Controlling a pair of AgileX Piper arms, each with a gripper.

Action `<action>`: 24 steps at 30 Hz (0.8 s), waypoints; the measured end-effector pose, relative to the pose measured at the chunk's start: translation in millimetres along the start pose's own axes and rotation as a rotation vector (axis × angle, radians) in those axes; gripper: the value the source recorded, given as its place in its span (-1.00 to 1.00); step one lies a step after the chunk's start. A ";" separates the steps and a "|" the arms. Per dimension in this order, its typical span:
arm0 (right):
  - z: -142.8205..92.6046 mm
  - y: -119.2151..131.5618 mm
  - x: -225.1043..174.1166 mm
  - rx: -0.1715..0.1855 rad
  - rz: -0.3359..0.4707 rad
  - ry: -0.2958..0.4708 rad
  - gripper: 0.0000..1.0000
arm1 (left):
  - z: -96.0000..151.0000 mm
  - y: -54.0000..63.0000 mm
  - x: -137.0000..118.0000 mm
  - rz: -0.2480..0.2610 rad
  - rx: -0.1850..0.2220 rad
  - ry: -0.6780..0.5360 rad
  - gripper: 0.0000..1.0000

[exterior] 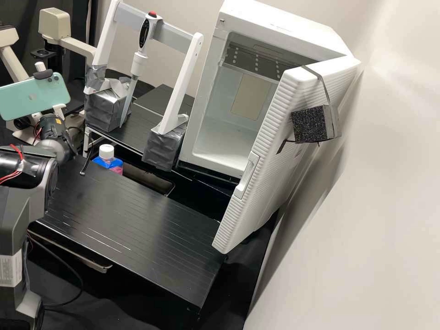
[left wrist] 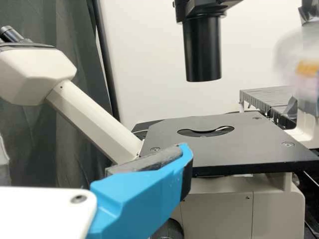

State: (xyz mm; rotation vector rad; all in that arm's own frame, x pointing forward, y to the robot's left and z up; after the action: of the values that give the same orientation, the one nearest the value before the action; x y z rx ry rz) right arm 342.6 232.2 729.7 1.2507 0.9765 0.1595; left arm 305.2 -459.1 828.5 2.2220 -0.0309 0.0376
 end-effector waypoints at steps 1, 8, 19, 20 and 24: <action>4.8 -1.2 1.9 0.041 -0.024 -0.005 -1.00 | 0.0 0.0 0.0 0.000 0.000 0.000 1.00; 25.4 -3.0 5.7 0.130 -0.036 -0.059 -1.00 | 0.0 0.0 0.0 0.000 0.000 0.000 1.00; 21.5 21.2 26.8 0.131 0.043 -0.056 -1.00 | 0.0 0.0 0.0 0.000 0.000 0.000 1.00; 22.2 21.7 29.9 0.134 0.046 -0.061 -1.00 | 0.0 0.0 0.0 0.000 0.000 0.000 1.00; 21.8 18.5 44.8 0.145 0.041 -0.078 -1.00 | 0.0 0.0 0.0 0.000 0.000 0.000 1.00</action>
State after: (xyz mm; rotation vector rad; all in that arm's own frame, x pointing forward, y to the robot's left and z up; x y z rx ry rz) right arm 392.2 249.6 721.1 1.3997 0.9079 0.0719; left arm 305.2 -459.1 828.5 2.2220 -0.0309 0.0376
